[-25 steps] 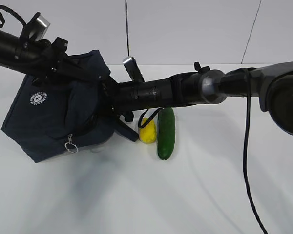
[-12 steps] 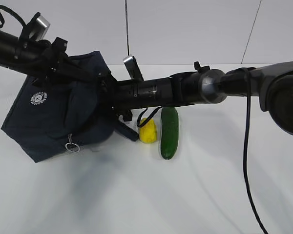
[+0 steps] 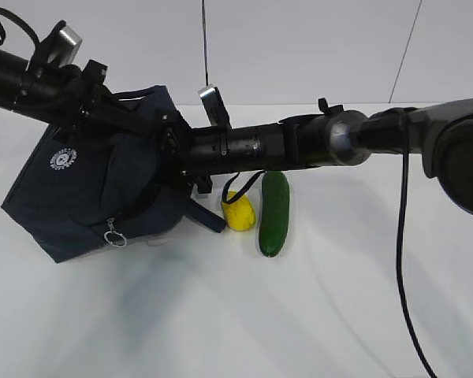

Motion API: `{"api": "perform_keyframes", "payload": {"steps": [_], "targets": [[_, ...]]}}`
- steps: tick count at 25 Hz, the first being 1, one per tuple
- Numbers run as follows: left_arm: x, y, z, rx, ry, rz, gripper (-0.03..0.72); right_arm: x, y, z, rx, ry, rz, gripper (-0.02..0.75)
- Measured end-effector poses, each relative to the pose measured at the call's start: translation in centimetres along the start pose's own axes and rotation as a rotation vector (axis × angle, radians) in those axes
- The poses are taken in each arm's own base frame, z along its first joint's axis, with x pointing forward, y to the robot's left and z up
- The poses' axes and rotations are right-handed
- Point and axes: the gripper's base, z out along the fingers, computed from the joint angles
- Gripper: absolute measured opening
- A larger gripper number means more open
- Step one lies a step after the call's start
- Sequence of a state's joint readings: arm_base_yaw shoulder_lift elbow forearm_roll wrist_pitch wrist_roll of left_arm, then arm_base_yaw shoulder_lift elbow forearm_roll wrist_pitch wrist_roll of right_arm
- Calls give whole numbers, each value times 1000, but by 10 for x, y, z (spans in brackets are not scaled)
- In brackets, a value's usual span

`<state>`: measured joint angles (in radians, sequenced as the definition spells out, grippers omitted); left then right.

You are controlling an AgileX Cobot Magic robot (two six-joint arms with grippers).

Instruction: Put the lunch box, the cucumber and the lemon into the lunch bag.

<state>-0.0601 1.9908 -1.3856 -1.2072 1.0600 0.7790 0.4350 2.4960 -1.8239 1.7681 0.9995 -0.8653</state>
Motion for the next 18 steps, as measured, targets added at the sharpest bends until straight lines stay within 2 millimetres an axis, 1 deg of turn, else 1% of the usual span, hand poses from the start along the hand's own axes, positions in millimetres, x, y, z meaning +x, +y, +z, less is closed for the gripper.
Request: {"api": "perform_keyframes", "payload": {"steps": [6,9,13,18], "targets": [[-1,4,-12,46,4,-35,-8,1,4,-4,-56,42,-7,456],[-3,7,-20,77,-14,-60,-8,2,7,-6,-39,71,-29,456],[-5,12,-28,82,-38,-80,-8,2,23,-10,12,120,-58,456],[-6,15,-33,81,-48,-87,-8,2,43,-18,96,178,-96,456]]}}
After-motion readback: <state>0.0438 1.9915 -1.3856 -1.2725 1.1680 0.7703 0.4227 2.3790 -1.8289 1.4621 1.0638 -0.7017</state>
